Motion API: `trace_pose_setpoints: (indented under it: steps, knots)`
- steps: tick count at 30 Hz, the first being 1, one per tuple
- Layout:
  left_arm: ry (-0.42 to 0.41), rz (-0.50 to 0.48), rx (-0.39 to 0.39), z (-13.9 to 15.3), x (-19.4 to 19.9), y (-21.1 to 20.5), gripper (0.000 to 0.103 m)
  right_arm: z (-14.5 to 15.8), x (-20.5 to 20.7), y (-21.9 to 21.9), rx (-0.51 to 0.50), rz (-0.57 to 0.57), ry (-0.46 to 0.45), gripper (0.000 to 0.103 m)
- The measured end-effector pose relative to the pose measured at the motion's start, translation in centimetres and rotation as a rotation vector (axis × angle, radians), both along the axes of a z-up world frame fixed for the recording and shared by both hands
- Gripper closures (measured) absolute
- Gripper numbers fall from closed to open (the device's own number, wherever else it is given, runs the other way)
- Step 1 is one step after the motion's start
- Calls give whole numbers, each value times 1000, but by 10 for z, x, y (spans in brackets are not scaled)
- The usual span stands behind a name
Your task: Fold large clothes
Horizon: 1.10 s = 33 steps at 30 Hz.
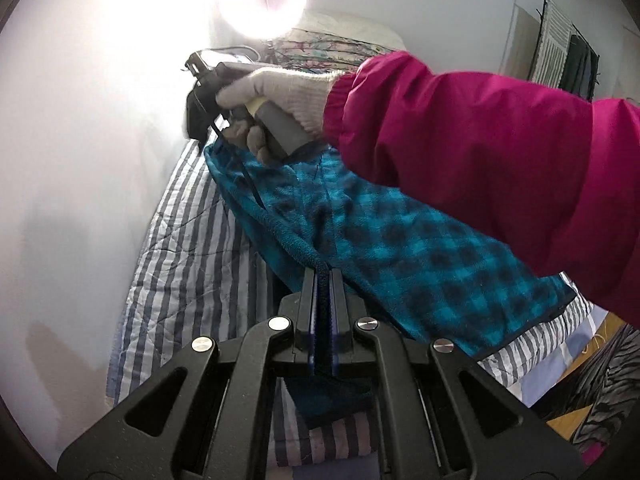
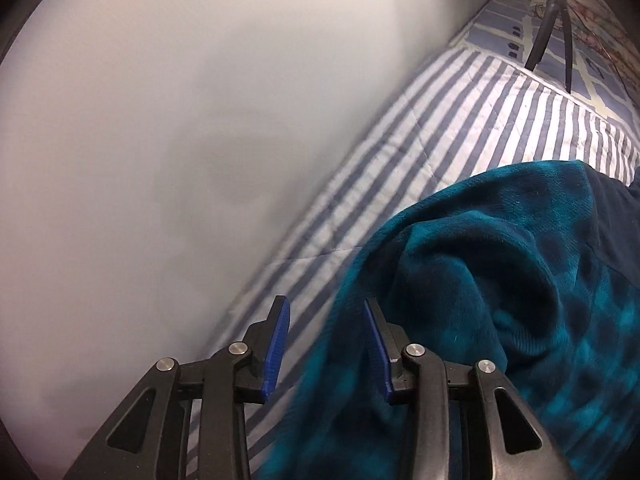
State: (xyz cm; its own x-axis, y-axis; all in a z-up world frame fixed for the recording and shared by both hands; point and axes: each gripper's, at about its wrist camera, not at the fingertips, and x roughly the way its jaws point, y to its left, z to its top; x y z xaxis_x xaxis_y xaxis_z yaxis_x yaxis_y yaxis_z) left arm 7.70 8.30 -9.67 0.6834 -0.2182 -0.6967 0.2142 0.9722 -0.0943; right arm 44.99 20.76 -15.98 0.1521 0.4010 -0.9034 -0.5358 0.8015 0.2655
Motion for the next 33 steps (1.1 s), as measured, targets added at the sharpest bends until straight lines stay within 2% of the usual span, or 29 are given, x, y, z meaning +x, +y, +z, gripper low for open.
trace_pose_setpoints:
  steps: [1,3,9,13,16,20,23,25,27,28,29,30,31,33]
  knots:
    - [-5,3,3,1,-2,1,101,-4,2,2,-19,-5,-8,95]
    - [-6,7,4,3,-4,2,101,-6,5,0,-18,-30,-9,103]
    - [-27,-34,18,9,-16,-6,101,32,11,-54,133,-133,-33,103]
    - [-43,-96,43,12,-24,-25,101,62,7,-124,273,-220,-35,103]
    - [-47,-156,69,12,-30,-46,101,67,-2,-173,325,-281,-41,103]
    - [-39,-241,109,7,-38,-78,101,52,-21,-247,375,-380,-18,103]
    - [-12,-289,133,-4,-41,-91,101,20,-36,-293,343,-453,28,103]
    - [22,-318,146,-11,-43,-97,101,-2,-44,-305,306,-466,66,103]
    - [44,-331,133,-14,-47,-100,97,-14,-51,-305,238,-453,77,99]
    - [59,-349,107,-14,-50,-98,91,-18,-52,-305,201,-445,71,97]
    - [62,-362,78,-12,-54,-95,80,-18,-57,-304,159,-438,55,94]
    - [59,-365,52,-10,-58,-92,71,-19,-59,-305,143,-437,45,82]
    - [51,-360,26,-5,-61,-86,56,-15,-65,-307,143,-437,36,77]
    - [38,-354,-26,0,-64,-79,52,-7,-71,-313,129,-429,9,77]
